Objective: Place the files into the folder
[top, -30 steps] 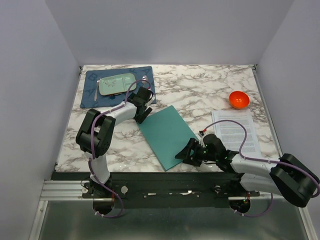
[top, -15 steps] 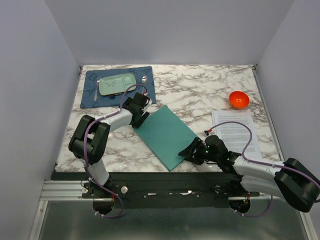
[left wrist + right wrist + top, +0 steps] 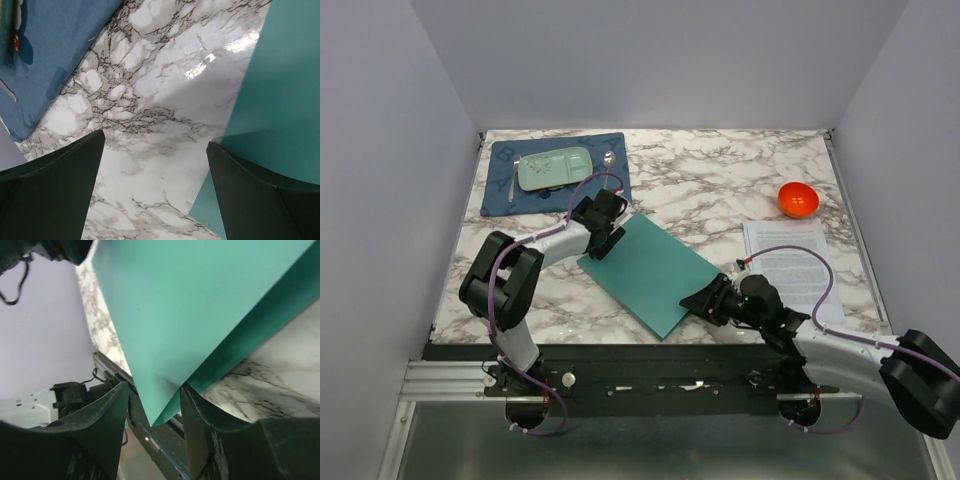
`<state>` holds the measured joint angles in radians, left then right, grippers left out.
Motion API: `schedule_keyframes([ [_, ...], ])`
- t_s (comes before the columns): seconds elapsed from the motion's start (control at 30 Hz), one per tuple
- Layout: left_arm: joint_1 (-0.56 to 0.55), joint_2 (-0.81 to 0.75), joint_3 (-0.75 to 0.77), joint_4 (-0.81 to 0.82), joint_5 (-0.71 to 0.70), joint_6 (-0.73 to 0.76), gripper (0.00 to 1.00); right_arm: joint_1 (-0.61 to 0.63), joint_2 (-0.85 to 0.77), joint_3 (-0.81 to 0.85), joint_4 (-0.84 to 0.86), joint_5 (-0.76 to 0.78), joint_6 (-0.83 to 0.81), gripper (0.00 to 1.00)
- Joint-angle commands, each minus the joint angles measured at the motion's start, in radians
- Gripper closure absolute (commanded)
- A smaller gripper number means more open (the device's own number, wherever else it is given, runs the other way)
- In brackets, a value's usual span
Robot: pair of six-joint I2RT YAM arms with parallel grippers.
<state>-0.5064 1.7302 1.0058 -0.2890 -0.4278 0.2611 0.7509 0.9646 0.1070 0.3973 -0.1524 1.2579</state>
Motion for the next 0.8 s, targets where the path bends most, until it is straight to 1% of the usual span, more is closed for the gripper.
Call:
schedule_keyframes([
  [0.0, -0.040, 0.029, -0.013, -0.065, 0.078, -0.026, 0.01, -0.004, 0.065, 0.036, 0.084, 0.048, -0.028, 0.48],
  [0.07, -0.047, 0.028, -0.015, -0.067, 0.090, -0.025, 0.01, -0.002, 0.085, 0.052, 0.090, 0.065, -0.034, 0.50],
  [0.2, -0.050, 0.026, -0.016, -0.073, 0.098, -0.019, 0.01, -0.002, 0.121, 0.089, 0.106, 0.080, -0.043, 0.60],
  [0.37, -0.063, 0.023, -0.015, -0.078, 0.109, -0.016, 0.01, -0.004, 0.177, 0.128, 0.121, 0.114, -0.046, 0.68],
  [0.47, -0.073, 0.023, -0.013, -0.084, 0.121, -0.016, 0.01, -0.002, 0.224, 0.149, 0.129, 0.131, -0.037, 0.74],
  [0.5, -0.080, 0.022, -0.010, -0.088, 0.127, -0.016, 0.01, -0.002, 0.235, 0.152, 0.133, 0.132, -0.035, 0.82],
  [0.57, -0.083, 0.020, -0.009, -0.093, 0.130, -0.011, 0.01, -0.002, 0.260, 0.160, 0.141, 0.126, -0.037, 0.91],
  [0.6, -0.083, 0.016, -0.009, -0.096, 0.136, -0.013, 0.01, -0.002, 0.261, 0.161, 0.137, 0.126, -0.037, 0.99],
  [0.7, -0.084, 0.000, -0.006, -0.108, 0.141, -0.005, 0.01, -0.002, 0.235, 0.155, 0.135, 0.139, -0.071, 0.99],
  [0.77, -0.081, -0.017, 0.031, -0.133, 0.120, -0.003, 0.01, -0.002, 0.173, 0.171, 0.072, 0.175, -0.115, 0.99],
])
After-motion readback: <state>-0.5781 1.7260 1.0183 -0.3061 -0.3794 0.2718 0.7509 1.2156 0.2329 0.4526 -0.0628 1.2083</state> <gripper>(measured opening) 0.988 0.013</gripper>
